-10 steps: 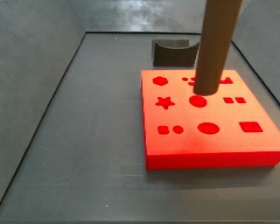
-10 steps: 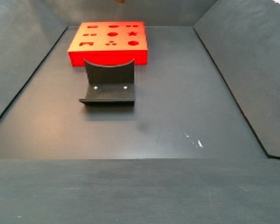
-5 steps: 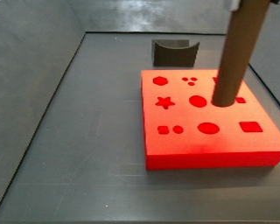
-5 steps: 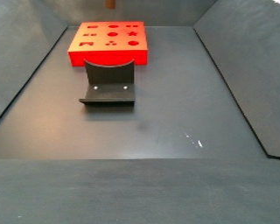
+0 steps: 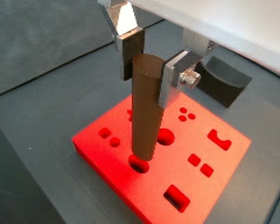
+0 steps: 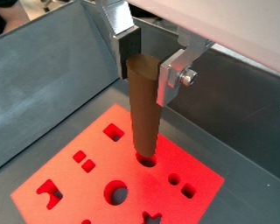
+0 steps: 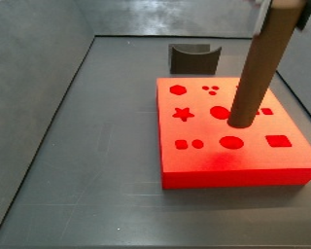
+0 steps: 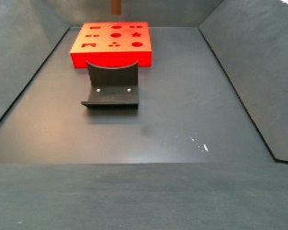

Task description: Insert the oval object.

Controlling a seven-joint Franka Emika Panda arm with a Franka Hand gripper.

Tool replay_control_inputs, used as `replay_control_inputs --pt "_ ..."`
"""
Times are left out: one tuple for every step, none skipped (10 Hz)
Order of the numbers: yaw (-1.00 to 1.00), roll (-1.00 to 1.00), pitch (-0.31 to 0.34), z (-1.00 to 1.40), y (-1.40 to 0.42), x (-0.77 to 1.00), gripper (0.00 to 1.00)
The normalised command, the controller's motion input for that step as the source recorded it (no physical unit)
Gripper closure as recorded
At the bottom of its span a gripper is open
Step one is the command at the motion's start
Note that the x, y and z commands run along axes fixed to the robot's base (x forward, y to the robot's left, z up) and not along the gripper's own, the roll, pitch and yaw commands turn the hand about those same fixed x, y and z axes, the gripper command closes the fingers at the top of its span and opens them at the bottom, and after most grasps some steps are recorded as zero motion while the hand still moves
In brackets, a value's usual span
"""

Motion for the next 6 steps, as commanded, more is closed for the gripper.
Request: replay_control_inputs --pt "0.00 0.00 0.000 0.00 0.00 0.11 1.00" --pt "0.00 0.33 0.141 -0.02 -0.20 0.37 1.00" --pt "0.02 0.36 0.191 0.00 -0.29 0.29 1.00" --pt "0.00 0.00 0.000 -0.02 0.00 0.00 1.00" --pt "-0.07 0.15 0.219 -0.26 0.00 0.25 1.00" --pt "-0.17 0.00 0.196 -0.25 0.00 0.41 1.00"
